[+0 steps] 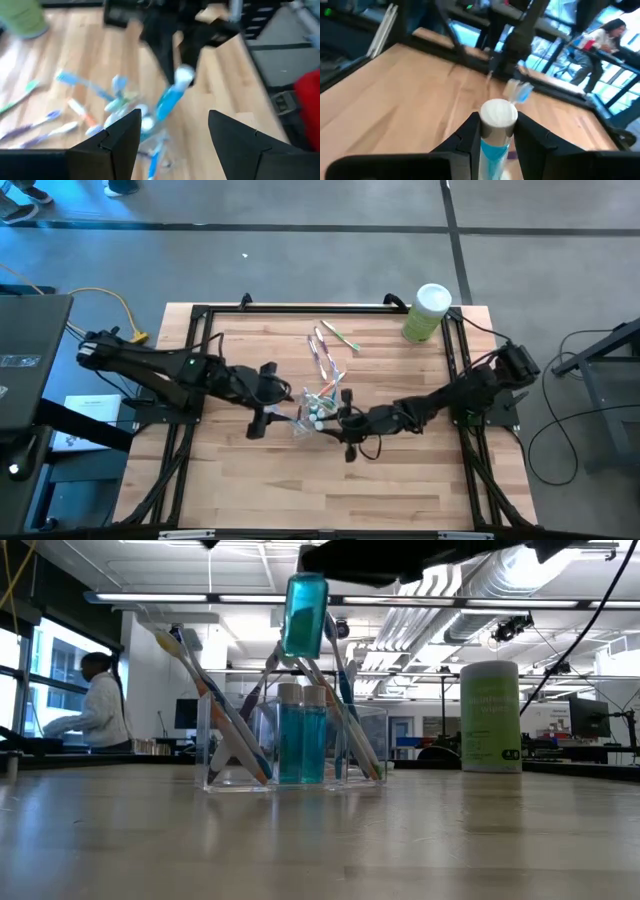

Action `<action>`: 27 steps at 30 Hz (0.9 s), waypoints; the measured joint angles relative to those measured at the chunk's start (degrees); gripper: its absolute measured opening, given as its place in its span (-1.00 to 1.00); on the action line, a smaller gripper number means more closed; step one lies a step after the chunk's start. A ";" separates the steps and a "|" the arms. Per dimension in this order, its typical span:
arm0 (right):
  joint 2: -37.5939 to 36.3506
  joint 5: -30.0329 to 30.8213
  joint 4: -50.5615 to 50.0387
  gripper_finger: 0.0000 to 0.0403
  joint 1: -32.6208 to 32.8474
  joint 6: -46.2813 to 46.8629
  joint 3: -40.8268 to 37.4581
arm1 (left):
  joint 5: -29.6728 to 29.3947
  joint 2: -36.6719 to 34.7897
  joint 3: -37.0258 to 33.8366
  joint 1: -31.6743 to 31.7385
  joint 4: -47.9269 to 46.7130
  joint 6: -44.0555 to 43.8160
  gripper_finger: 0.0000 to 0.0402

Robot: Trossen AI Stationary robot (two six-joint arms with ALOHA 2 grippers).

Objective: Pick & Place toothbrushing station
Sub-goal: Put the blue mouthwash into the transparent organizer

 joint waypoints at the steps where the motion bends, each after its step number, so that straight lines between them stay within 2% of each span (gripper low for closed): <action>1: 0.00 -0.04 0.98 -0.59 -0.46 -0.08 0.00 | -1.37 -1.01 -1.85 -0.16 0.52 -0.76 0.13; 5: -0.02 -1.27 1.79 -0.59 -2.19 -0.09 0.02 | -6.28 -5.34 -10.32 -0.58 4.95 -3.51 0.13; 15: -0.02 -2.74 2.53 -0.59 -5.17 0.14 0.02 | -7.14 -14.15 -29.83 -0.73 28.67 -3.71 0.13; 22: 4.19 -4.59 8.16 -0.59 -6.65 0.24 0.35 | -7.12 -14.68 -34.83 -0.74 35.18 -3.71 0.13; 27: 6.27 0.04 8.42 -0.59 -6.91 0.06 0.74 | -7.10 -14.68 -36.65 -0.74 36.33 -3.71 0.13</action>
